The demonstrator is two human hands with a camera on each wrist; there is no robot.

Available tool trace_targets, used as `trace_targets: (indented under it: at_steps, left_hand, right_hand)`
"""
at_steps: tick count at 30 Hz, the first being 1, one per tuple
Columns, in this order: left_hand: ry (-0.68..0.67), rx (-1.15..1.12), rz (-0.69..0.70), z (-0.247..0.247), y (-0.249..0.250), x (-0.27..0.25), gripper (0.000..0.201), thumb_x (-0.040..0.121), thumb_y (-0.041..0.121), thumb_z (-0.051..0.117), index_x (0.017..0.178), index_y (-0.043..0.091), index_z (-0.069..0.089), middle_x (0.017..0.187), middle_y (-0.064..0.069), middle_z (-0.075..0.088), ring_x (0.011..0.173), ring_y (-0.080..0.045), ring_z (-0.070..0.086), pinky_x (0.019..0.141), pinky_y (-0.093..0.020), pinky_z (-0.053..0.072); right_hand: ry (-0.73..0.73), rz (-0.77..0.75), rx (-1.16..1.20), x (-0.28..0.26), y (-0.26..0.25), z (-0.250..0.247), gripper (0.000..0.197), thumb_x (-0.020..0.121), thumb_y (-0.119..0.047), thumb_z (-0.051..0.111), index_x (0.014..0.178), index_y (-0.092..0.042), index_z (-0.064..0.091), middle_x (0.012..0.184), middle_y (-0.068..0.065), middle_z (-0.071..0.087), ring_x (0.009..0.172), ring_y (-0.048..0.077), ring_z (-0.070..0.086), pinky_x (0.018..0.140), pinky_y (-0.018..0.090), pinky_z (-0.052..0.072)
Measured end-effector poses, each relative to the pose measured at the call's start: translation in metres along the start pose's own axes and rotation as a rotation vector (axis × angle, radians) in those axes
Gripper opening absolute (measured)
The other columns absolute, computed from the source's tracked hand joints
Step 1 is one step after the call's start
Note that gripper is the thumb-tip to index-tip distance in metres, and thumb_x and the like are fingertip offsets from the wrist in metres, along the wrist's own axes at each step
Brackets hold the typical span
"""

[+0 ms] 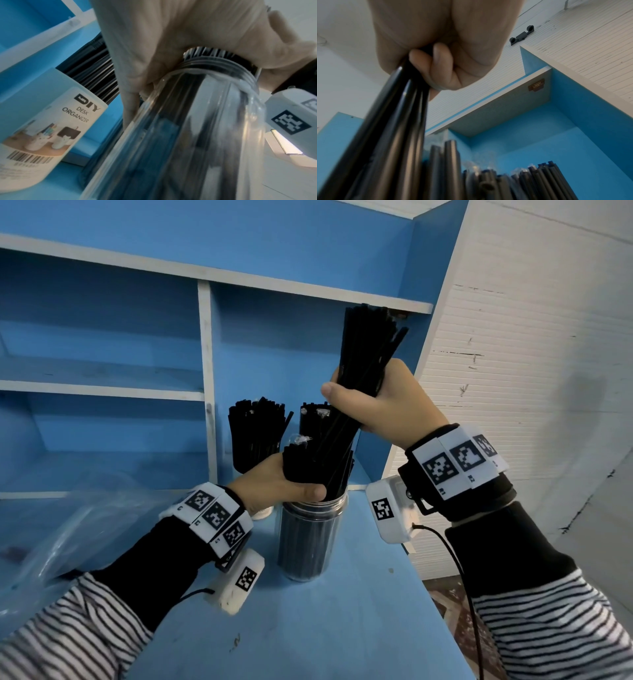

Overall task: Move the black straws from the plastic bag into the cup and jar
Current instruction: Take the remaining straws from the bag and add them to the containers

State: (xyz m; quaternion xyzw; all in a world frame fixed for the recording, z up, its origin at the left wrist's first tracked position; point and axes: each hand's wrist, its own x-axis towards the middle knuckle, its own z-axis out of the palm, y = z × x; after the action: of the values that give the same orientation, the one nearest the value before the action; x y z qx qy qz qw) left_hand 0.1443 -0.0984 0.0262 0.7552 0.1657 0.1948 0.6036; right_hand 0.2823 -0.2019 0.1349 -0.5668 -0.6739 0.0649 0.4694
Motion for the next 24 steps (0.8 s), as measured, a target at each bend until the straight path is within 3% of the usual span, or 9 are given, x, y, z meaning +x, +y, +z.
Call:
trace_targets:
  at_steps: [3,6,7,9,12,16,19,22,24]
  left_hand:
    - [0.01,0.019,-0.018,0.0,0.0,0.001,0.084,0.041,0.058,0.089,0.114,0.025,0.063,0.112,0.002,0.071,0.109,-0.008,0.064,0.087,-0.017,0.051]
    - [-0.01,0.013,-0.017,0.0,-0.002,-0.002,0.045,0.071,0.013,0.08,0.108,0.027,0.061,0.1,0.009,0.073,0.095,0.005,0.066,0.075,-0.009,0.049]
    - [-0.023,-0.001,-0.02,0.0,-0.003,-0.003,0.044,0.076,-0.001,0.073,0.105,0.029,0.06,0.094,0.015,0.073,0.089,0.009,0.066,0.071,-0.007,0.048]
    - [-0.018,-0.034,-0.014,0.0,-0.005,-0.003,0.05,0.077,-0.01,0.069,0.104,0.03,0.058,0.089,0.02,0.073,0.085,0.011,0.065,0.069,-0.007,0.049]
    - [0.022,-0.043,0.014,0.002,-0.009,-0.003,0.062,0.068,0.007,0.083,0.116,0.032,0.054,0.105,0.016,0.07,0.097,0.009,0.064,0.079,-0.011,0.051]
    - [0.113,-0.006,0.088,0.008,-0.016,0.001,0.079,0.057,0.029,0.093,0.126,0.027,0.054,0.117,0.009,0.067,0.111,-0.003,0.061,0.088,-0.019,0.051]
    - [0.148,0.061,0.096,0.01,-0.022,0.004,0.094,0.051,0.04,0.091,0.133,0.029,0.047,0.122,0.012,0.063,0.115,0.0,0.058,0.094,-0.024,0.05]
    - [0.197,0.065,0.1,0.012,-0.026,0.001,0.097,0.049,0.039,0.092,0.132,0.034,0.043,0.122,0.017,0.06,0.109,0.009,0.057,0.082,-0.011,0.049]
    - [0.208,0.078,0.112,0.014,-0.03,-0.001,0.097,0.053,0.033,0.094,0.134,0.035,0.04,0.125,0.018,0.058,0.111,0.01,0.055,0.083,-0.009,0.047]
  right_hand:
    - [0.009,-0.019,-0.032,0.003,0.003,0.004,0.026,0.092,-0.016,0.062,0.081,0.008,0.059,0.056,-0.007,0.048,0.046,0.004,0.046,0.048,0.011,0.036]
    - [-0.011,0.005,-0.031,0.002,0.011,0.007,0.026,0.092,-0.018,0.062,0.082,0.006,0.058,0.052,-0.014,0.046,0.046,0.003,0.047,0.048,0.011,0.036]
    - [-0.014,0.013,-0.025,0.001,0.013,0.009,0.026,0.092,-0.018,0.062,0.082,0.005,0.058,0.051,-0.015,0.046,0.046,0.003,0.047,0.048,0.011,0.036]
    - [-0.015,0.016,-0.023,-0.001,0.016,0.011,0.025,0.092,-0.019,0.062,0.082,0.004,0.059,0.055,-0.014,0.049,0.049,0.002,0.048,0.051,0.013,0.038]
    - [-0.029,0.032,-0.027,-0.003,0.02,0.017,0.024,0.091,-0.021,0.063,0.082,0.001,0.061,0.065,-0.001,0.056,0.06,0.01,0.056,0.058,0.021,0.045]
    - [-0.037,0.074,-0.024,-0.01,0.027,0.025,0.026,0.09,-0.022,0.064,0.073,-0.005,0.057,0.062,-0.005,0.054,0.06,0.01,0.056,0.057,0.023,0.045]
    - [-0.015,0.063,-0.054,-0.018,0.033,0.027,0.021,0.089,-0.023,0.065,0.074,-0.011,0.057,0.068,0.001,0.055,0.065,0.012,0.058,0.059,0.028,0.048]
    - [0.007,0.021,-0.051,-0.026,0.042,0.03,0.009,0.086,-0.033,0.065,0.085,-0.038,0.058,0.102,0.008,0.058,0.097,0.017,0.06,0.084,0.034,0.053]
    - [0.02,0.021,-0.046,-0.029,0.047,0.031,0.015,0.084,-0.042,0.066,0.097,-0.042,0.059,0.116,0.004,0.054,0.113,0.016,0.054,0.098,0.035,0.048]
